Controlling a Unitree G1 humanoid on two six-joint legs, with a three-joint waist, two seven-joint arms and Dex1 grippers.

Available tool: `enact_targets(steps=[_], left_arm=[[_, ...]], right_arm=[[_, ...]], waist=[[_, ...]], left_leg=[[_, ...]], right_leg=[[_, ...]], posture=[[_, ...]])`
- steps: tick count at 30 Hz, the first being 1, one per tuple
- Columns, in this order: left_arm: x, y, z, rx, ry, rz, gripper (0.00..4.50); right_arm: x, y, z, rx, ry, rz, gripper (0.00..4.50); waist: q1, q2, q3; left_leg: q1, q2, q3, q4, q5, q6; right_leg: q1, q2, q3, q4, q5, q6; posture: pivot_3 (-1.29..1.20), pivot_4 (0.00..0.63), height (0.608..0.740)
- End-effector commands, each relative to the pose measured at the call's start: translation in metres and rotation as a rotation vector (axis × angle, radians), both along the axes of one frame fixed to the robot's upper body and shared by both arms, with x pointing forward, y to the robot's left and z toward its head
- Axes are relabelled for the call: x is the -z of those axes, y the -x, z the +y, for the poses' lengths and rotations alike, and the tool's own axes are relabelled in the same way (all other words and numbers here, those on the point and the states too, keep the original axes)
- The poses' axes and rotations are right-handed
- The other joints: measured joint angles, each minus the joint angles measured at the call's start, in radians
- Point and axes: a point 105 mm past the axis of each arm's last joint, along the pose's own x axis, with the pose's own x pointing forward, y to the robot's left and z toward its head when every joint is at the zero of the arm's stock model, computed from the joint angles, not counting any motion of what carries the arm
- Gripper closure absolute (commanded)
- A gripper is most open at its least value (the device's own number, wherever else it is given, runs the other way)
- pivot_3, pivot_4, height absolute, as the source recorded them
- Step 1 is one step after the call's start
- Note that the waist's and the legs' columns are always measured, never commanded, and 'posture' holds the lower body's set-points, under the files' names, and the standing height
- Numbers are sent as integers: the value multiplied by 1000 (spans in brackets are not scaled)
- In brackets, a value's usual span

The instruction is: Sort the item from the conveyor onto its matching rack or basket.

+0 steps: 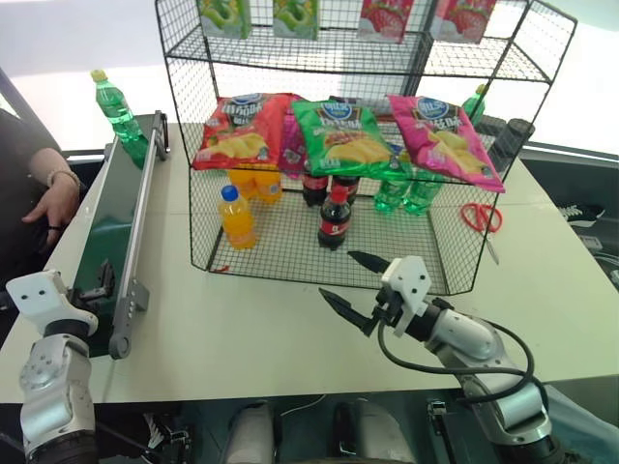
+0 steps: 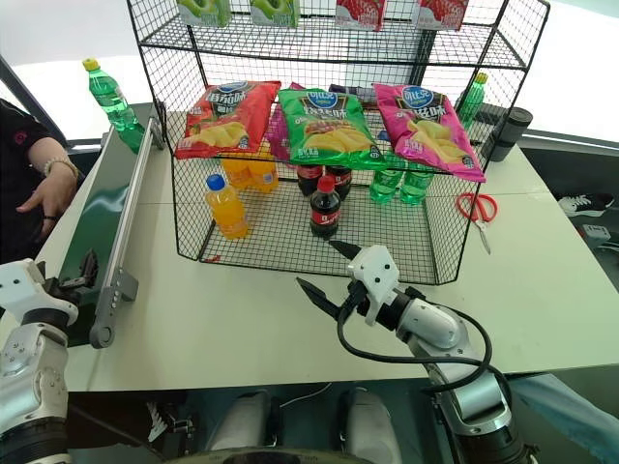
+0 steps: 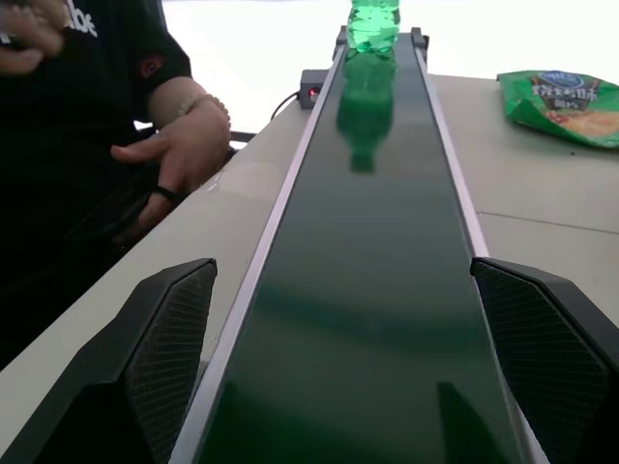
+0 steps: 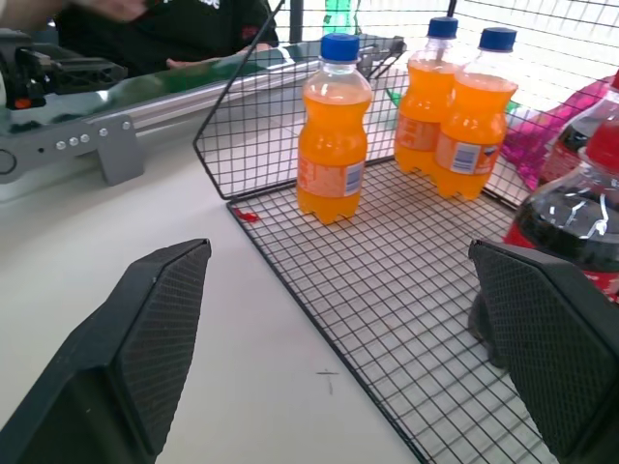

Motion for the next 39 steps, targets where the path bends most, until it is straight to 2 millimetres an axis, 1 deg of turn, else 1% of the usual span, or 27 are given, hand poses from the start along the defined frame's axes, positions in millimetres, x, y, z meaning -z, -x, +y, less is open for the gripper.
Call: enact_targets(steps=[1,7,12,20,29,39], left_arm=[[-18,-3,3,6,-45,-57,0],[-14,-4,1,6,-43,-58,0],[-15,-3,3,-19,-52,-78,0],[-15,-6,-5,11,-54,-104,0],[-12,-5,-5,4,-51,-105,0],[-17,-7,-8,1,-68,-115,0]], right_arm=[[-9,3,5,-29,-27,-36,47],[-7,6,7,-37,-38,-25,47],[-6,7,11,-49,-51,-13,47],[-5,8,13,-46,-73,-7,47],[-6,9,16,-53,-86,-1,47],[-8,7,18,-65,-93,4,47]], waist=[[1,0,0],[-1,0,0],[0,0,0],[0,0,0],[0,0,0],[0,0,0]], left_leg=[[0,0,0,0,0,0],[0,0,0,0,0,0],[0,0,0,0,0,0],[0,1,0,0,0,0],[0,1,0,0,0,0],[0,1,0,0,0,0]], right_leg=[[0,0,0,0,0,0],[0,0,0,0,0,0],[0,0,0,0,0,0],[0,-1,0,0,0,0],[0,-2,-1,0,0,0],[0,-2,-1,0,0,0]], posture=[[0,150,735],[0,150,735],[0,150,735],[0,150,735],[0,150,735],[0,150,735]])
